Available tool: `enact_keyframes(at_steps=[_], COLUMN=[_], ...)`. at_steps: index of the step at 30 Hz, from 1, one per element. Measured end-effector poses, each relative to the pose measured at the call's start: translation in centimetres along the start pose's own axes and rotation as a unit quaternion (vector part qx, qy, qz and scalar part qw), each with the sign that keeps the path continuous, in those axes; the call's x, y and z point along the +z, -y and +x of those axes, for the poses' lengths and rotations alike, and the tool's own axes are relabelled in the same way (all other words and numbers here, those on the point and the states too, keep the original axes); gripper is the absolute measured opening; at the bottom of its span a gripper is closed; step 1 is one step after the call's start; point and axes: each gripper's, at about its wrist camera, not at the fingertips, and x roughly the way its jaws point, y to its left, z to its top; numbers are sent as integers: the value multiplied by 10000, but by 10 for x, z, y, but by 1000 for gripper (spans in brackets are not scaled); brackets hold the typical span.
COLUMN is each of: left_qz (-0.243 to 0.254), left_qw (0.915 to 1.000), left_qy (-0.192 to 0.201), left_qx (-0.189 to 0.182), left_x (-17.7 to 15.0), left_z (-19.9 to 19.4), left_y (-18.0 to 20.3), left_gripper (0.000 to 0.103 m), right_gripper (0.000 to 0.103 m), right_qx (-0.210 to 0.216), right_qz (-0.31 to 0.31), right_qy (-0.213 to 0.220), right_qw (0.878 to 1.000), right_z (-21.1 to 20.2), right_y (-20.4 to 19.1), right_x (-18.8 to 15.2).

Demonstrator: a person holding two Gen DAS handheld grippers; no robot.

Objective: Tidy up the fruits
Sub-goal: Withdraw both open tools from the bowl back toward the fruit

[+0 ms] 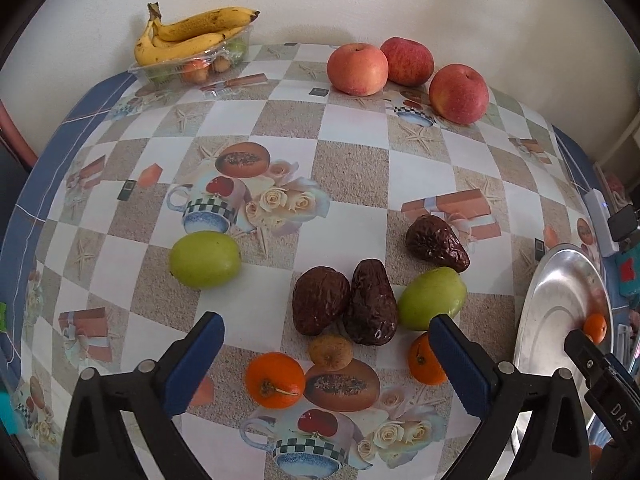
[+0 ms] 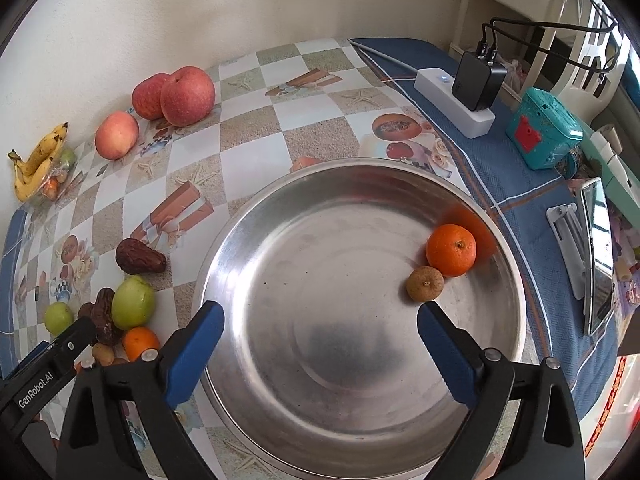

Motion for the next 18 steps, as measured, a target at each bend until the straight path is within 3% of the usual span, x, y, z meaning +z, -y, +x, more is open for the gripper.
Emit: enact_keyframes(at_steps=[11,18], left_qz=[43,16], left_qw=[9999,9995], left_qy=[33,255], left_qx=[114,167], left_x=[0,3], left_z=[-2,-14], left_y=[-4,-20], left_gripper=[103,103], right_gripper=[97,97], right_qx=[115,566], right_qz=[33,33], right_qy=[-17,183], right_qw=[9999,9982], right_z=[0,-13], right_y=[-2,-12], right_x=[-3,-5])
